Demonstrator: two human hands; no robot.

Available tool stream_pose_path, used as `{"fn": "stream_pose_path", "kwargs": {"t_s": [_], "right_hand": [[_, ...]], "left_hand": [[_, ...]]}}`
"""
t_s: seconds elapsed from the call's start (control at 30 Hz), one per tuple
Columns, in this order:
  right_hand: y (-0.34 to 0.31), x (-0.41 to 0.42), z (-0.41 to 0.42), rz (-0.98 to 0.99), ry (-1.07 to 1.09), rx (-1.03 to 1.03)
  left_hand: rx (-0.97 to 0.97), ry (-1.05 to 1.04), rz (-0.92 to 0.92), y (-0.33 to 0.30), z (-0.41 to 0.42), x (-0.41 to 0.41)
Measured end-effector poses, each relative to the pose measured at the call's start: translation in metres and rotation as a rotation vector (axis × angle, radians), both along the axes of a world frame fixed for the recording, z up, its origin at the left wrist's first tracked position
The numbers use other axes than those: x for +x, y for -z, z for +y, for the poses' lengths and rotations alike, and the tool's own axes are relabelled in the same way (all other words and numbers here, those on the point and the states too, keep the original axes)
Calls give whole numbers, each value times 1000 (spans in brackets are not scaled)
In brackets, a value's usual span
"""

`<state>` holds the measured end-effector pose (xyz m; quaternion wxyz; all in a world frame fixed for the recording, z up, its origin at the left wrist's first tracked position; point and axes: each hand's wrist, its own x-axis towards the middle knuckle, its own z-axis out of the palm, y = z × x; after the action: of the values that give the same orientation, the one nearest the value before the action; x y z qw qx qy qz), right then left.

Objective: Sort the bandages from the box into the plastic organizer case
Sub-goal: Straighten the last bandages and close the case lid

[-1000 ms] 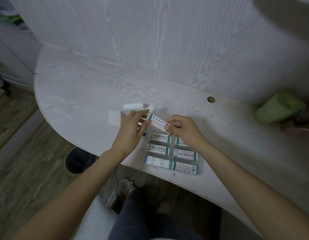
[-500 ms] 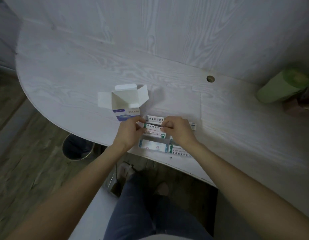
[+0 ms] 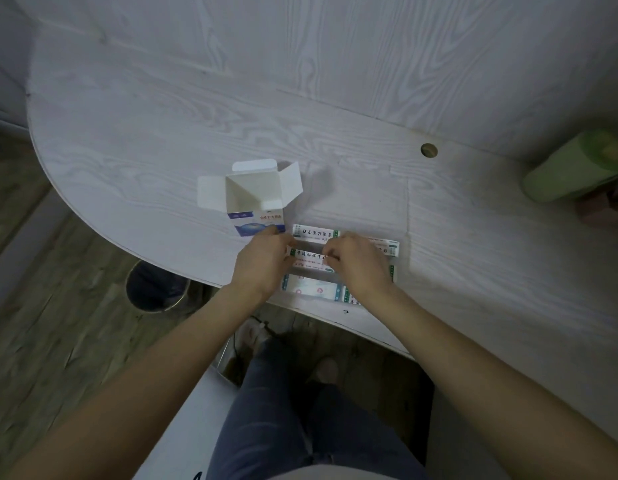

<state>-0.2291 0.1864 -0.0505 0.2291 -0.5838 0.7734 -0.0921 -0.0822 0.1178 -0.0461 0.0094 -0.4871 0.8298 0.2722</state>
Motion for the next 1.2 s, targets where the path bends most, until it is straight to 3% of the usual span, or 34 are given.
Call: {"fn": "stream_pose_path", "kwargs": {"t_s": [0.23,0.47,0.6,0.8,1.0,1.2], "right_hand": [[2,1,3,124,-52,2],[-14,-5,12,11,3,-13],[-18,-8,22,15,-127,70],[-17,-3,20,122,-224,145],[-14,2,20,130,-213,162],[-20,-3,19,48,-132,95]], "left_hand": [[-109,58,-59,1,1,-1],[-81,146,195,-2,13,8],[-50,254,57,3,20,13],[-32,250,-39,6,22,14],[-21,242,-30,5,20,15],[-123,228,105,-1,17,18]]}}
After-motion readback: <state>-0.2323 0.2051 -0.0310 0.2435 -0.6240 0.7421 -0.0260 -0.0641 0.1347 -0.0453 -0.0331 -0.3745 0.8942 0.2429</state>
